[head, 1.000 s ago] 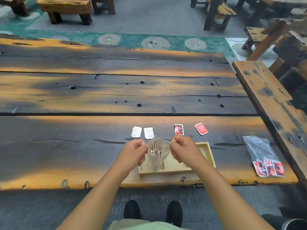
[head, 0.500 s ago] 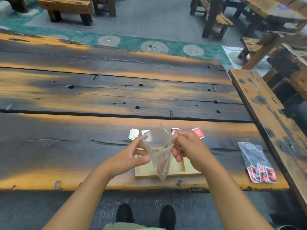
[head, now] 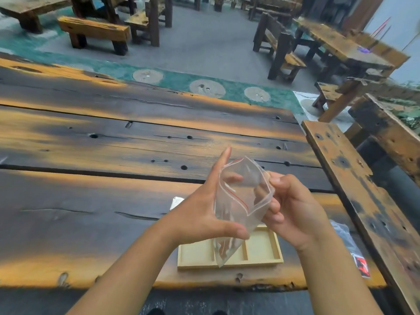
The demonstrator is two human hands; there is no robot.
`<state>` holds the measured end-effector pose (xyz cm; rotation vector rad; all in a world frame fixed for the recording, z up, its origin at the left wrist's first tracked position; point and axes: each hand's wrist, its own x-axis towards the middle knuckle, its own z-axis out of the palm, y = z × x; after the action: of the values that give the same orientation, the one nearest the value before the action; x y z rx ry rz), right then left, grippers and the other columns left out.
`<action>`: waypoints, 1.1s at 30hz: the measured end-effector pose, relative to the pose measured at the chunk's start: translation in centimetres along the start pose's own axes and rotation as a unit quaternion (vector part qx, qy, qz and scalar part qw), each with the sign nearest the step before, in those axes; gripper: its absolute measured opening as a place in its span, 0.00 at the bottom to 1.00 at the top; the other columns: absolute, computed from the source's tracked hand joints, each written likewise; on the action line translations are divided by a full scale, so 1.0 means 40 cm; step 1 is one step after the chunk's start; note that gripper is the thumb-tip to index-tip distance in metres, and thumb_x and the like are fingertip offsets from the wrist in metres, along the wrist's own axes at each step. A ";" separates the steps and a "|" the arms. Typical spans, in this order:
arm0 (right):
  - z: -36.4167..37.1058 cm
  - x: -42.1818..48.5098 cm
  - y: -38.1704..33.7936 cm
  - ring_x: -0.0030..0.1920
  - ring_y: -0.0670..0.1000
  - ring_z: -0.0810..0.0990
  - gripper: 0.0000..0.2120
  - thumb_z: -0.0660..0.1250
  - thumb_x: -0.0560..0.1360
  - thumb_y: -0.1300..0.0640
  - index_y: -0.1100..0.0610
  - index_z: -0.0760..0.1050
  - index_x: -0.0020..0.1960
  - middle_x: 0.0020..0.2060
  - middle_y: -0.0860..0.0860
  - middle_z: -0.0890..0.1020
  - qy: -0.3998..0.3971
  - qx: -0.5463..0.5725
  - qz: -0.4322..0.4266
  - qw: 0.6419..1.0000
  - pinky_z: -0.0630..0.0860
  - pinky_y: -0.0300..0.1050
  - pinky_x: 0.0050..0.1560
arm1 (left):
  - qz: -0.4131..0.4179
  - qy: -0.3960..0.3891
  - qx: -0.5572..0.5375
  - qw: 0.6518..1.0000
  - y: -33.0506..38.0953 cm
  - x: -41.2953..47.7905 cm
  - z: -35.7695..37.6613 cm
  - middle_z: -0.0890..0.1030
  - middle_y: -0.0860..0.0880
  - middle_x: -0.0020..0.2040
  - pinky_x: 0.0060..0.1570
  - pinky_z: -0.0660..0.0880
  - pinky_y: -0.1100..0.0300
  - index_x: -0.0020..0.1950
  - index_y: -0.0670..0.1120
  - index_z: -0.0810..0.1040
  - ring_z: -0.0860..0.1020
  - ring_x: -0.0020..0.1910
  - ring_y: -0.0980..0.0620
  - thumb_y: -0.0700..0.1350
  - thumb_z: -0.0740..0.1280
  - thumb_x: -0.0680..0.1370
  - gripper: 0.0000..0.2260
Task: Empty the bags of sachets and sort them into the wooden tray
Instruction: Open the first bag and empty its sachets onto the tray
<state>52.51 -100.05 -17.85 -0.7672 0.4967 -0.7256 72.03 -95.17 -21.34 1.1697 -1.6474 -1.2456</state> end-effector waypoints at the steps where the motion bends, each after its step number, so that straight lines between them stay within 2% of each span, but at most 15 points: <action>1: 0.005 0.000 -0.005 0.19 0.46 0.69 0.09 0.67 0.70 0.59 0.60 0.67 0.43 0.22 0.52 0.70 -0.011 0.020 -0.001 1.000 0.69 0.35 0.20 | 0.022 0.027 -0.003 0.999 0.004 0.003 0.004 0.67 0.71 0.67 0.69 0.67 0.59 0.80 0.58 0.41 0.66 0.70 0.68 0.58 0.77 0.62 0.58; 3: 0.010 0.002 -0.013 0.20 0.46 0.70 0.13 0.70 0.69 0.59 0.60 0.66 0.42 0.23 0.52 0.71 -0.030 0.041 -0.005 0.999 0.70 0.35 0.21 | 0.066 0.087 -0.029 0.994 0.009 0.013 0.010 0.66 0.82 0.59 0.68 0.66 0.62 0.78 0.37 0.56 0.64 0.67 0.76 0.57 0.74 0.64 0.50; 4: 0.015 0.003 -0.016 0.20 0.46 0.70 0.14 0.71 0.68 0.58 0.60 0.65 0.41 0.23 0.52 0.71 -0.030 0.037 -0.011 0.999 0.70 0.35 0.22 | 0.087 0.112 -0.043 0.989 0.008 0.019 0.013 0.68 0.82 0.57 0.67 0.65 0.61 0.75 0.33 0.62 0.63 0.66 0.77 0.56 0.73 0.66 0.46; 7: 0.034 0.005 -0.026 0.20 0.46 0.69 0.09 0.67 0.70 0.57 0.60 0.68 0.39 0.23 0.52 0.71 0.001 -0.002 -0.028 1.000 0.67 0.36 0.25 | 0.102 0.167 -0.103 0.975 0.010 0.034 0.021 0.79 0.60 0.54 0.66 0.70 0.51 0.74 0.46 0.68 0.75 0.64 0.59 0.56 0.75 0.67 0.39; 9: 0.037 0.007 -0.025 0.22 0.46 0.69 0.09 0.61 0.73 0.56 0.60 0.71 0.37 0.23 0.52 0.71 0.039 -0.024 -0.042 0.998 0.65 0.37 0.26 | 0.105 0.189 -0.155 0.964 0.016 0.043 0.023 0.79 0.51 0.53 0.62 0.74 0.49 0.70 0.51 0.73 0.78 0.58 0.49 0.57 0.76 0.68 0.33; 11: 0.031 0.012 -0.017 0.24 0.47 0.70 0.13 0.59 0.76 0.55 0.59 0.74 0.36 0.24 0.52 0.72 0.076 -0.052 -0.087 0.992 0.67 0.37 0.26 | 0.114 0.201 -0.194 0.953 0.023 0.045 0.025 0.80 0.48 0.53 0.59 0.76 0.53 0.67 0.46 0.76 0.80 0.55 0.48 0.53 0.75 0.69 0.28; 13: 0.004 0.026 0.001 0.27 0.49 0.73 0.13 0.60 0.77 0.55 0.60 0.73 0.38 0.27 0.53 0.75 0.108 -0.084 -0.158 0.978 0.73 0.39 0.28 | 0.126 0.204 -0.231 0.943 0.025 0.043 0.026 0.81 0.44 0.44 0.51 0.77 0.56 0.63 0.41 0.77 0.81 0.46 0.46 0.52 0.75 0.70 0.26; 16: -0.042 0.054 0.036 0.40 0.52 0.81 0.11 0.59 0.80 0.56 0.62 0.76 0.46 0.39 0.55 0.82 0.123 -0.142 -0.200 0.962 0.79 0.45 0.43 | 0.140 0.187 -0.272 0.934 0.028 0.037 0.016 0.79 0.39 0.36 0.48 0.76 0.53 0.59 0.43 0.78 0.80 0.41 0.43 0.58 0.76 0.69 0.26; 19: -0.043 0.072 0.072 0.61 0.60 0.79 0.17 0.52 0.85 0.57 0.63 0.75 0.63 0.59 0.59 0.81 0.044 -0.214 -0.126 0.968 0.72 0.66 0.65 | 0.156 0.136 -0.297 0.932 0.050 0.028 0.000 0.77 0.31 0.36 0.48 0.76 0.45 0.59 0.44 0.78 0.80 0.44 0.37 0.57 0.76 0.69 0.25; 20: -0.034 0.075 0.083 0.67 0.63 0.75 0.18 0.49 0.86 0.58 0.61 0.72 0.69 0.66 0.60 0.78 0.004 -0.238 -0.092 0.967 0.68 0.69 0.68 | 0.160 0.121 -0.305 0.931 0.056 0.027 -0.006 0.78 0.33 0.38 0.47 0.76 0.48 0.59 0.42 0.77 0.80 0.44 0.39 0.56 0.76 0.69 0.25; 23: -0.040 0.072 0.123 0.70 0.69 0.71 0.21 0.57 0.83 0.51 0.59 0.68 0.73 0.69 0.64 0.74 -0.082 -0.272 0.025 0.959 0.65 0.75 0.68 | 0.145 0.068 -0.339 0.927 0.053 0.039 -0.025 0.80 0.42 0.42 0.43 0.78 0.58 0.58 0.41 0.78 0.81 0.41 0.48 0.55 0.76 0.70 0.24; 25: -0.059 0.057 0.155 0.65 0.68 0.73 0.34 0.71 0.74 0.43 0.63 0.70 0.71 0.65 0.64 0.76 -0.085 -0.251 0.090 0.960 0.68 0.73 0.66 | 0.103 0.066 -0.378 0.917 0.025 0.052 -0.033 0.76 0.42 0.39 0.41 0.77 0.55 0.57 0.43 0.80 0.78 0.37 0.47 0.55 0.77 0.69 0.23; 26: -0.066 0.048 0.170 0.62 0.65 0.75 0.38 0.76 0.69 0.42 0.64 0.71 0.69 0.63 0.63 0.77 -0.078 -0.239 0.112 0.961 0.73 0.66 0.63 | 0.078 0.075 -0.409 0.906 -0.003 0.057 -0.032 0.75 0.43 0.38 0.41 0.78 0.53 0.57 0.44 0.80 0.78 0.36 0.47 0.56 0.77 0.69 0.23; 29: -0.085 0.019 0.221 0.58 0.58 0.82 0.37 0.80 0.65 0.44 0.62 0.74 0.67 0.59 0.58 0.82 -0.035 -0.208 0.144 0.967 0.81 0.54 0.54 | -0.032 0.096 -0.515 0.851 -0.105 0.054 -0.009 0.75 0.46 0.41 0.44 0.78 0.51 0.58 0.46 0.80 0.78 0.38 0.47 0.57 0.80 0.64 0.27; 33: -0.112 -0.008 0.299 0.61 0.61 0.81 0.33 0.78 0.69 0.49 0.62 0.74 0.69 0.63 0.63 0.80 -0.001 -0.129 0.177 0.976 0.78 0.58 0.61 | -0.180 0.119 -0.584 0.782 -0.233 0.038 0.041 0.80 0.41 0.41 0.42 0.79 0.52 0.51 0.44 0.83 0.81 0.37 0.42 0.61 0.81 0.58 0.29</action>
<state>54.25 -95.80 -29.78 -0.8910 0.7145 -0.3310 72.15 -97.18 -30.70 0.7392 -0.2192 -1.8221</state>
